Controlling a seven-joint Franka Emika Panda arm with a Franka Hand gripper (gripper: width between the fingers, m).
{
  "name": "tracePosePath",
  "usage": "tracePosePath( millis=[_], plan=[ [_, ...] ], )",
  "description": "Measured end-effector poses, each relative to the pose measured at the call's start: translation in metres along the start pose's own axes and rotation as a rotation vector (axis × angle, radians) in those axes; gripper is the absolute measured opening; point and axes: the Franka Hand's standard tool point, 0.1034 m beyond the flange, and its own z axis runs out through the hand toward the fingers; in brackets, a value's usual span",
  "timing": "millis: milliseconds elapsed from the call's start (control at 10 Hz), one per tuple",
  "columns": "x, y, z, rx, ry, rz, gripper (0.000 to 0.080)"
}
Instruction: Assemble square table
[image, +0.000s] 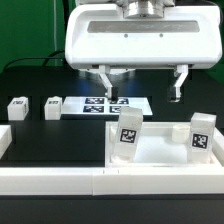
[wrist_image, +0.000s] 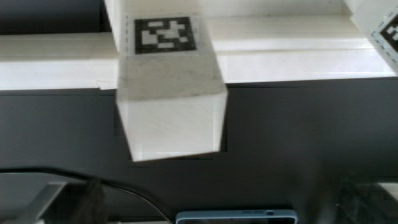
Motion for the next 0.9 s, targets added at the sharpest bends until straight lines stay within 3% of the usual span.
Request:
tracePosePath(
  millis=[300, 700, 900],
  plan=[
    [0.004, 0.016, 0.005, 0.029, -0.190, -0.002, 0.0649],
    [-0.011, 0.009, 0.002, 0.083, -0.481, 0.008, 0.0649],
    [-0.009, 0.012, 0.010, 0.074, -0.495, 0.000, 0.0649]
  ],
)
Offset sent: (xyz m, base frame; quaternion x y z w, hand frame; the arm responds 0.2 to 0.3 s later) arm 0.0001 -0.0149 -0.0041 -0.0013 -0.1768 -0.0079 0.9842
